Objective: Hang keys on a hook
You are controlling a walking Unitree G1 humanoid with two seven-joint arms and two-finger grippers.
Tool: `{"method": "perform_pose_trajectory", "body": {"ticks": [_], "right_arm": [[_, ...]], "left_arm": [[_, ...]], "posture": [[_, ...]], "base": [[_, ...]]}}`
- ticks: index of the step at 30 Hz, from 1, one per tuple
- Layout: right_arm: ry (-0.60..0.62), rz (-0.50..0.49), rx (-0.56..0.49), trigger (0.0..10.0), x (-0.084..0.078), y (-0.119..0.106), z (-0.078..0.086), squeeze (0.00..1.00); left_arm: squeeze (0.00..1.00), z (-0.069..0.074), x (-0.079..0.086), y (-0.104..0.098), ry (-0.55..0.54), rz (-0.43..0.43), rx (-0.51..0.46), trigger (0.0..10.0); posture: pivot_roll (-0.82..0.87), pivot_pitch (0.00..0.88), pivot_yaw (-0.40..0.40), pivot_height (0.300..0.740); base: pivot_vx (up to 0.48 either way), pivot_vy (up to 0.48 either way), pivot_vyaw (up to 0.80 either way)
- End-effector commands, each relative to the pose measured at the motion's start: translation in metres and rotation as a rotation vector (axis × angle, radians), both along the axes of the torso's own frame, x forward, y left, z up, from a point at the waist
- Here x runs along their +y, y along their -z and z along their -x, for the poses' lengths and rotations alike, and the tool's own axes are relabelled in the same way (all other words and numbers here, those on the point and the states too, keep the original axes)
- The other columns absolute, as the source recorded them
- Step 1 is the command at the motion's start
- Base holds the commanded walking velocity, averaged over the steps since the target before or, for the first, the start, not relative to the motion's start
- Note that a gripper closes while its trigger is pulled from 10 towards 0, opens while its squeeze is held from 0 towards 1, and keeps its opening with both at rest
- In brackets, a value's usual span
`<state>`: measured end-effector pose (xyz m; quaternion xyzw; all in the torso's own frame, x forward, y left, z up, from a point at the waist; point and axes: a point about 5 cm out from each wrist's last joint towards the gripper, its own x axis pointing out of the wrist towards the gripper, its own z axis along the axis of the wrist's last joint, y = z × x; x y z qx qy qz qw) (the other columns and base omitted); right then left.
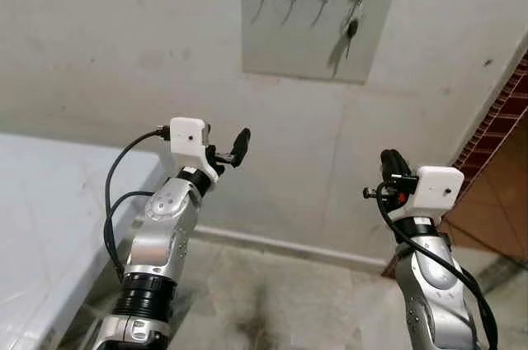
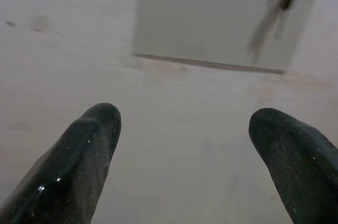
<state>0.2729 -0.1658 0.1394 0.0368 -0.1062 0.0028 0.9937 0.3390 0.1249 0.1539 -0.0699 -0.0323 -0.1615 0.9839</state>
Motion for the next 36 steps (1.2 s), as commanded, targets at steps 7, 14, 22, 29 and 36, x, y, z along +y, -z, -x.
{"method": "perform_pose_trajectory", "body": {"ticks": [7,14,22,29,36], "right_arm": [[-0.026,-0.002,-0.023,10.0,0.0069,-0.0058,-0.0024,0.00],[-0.031,-0.001,-0.021,10.0,0.0064,-0.0062,-0.0022,0.00],[-0.064,0.017,-0.026,10.0,0.0083,-0.0077,-0.0012,0.00],[-0.080,0.047,-0.025,10.0,0.0046,-0.0086,-0.0022,0.00],[-0.089,0.037,-0.021,10.0,0.0100,-0.0071,-0.0023,0.00]], "left_arm": [[0.00,-0.0006,0.0089,-0.0017,-0.029,0.004,0.001,10.0],[0.00,0.0001,0.0099,-0.0005,-0.040,0.015,0.007,10.0],[0.00,0.0013,0.0107,0.0005,-0.050,0.027,0.012,10.0],[0.00,0.0012,0.0100,0.0009,-0.047,0.020,0.014,10.0],[0.00,0.0016,0.0101,0.0005,-0.048,0.020,0.014,10.0]], "posture": [[0.11,0.034,0.023,0.740],[0.12,0.041,0.017,0.740],[0.12,0.044,0.013,0.740],[0.11,0.047,0.012,0.740],[0.12,0.050,0.014,0.740]], "base": [[0.400,0.000,0.00],[0.415,0.000,0.00],[0.405,0.000,0.00],[0.399,0.000,0.00],[0.399,0.000,0.00]]}}
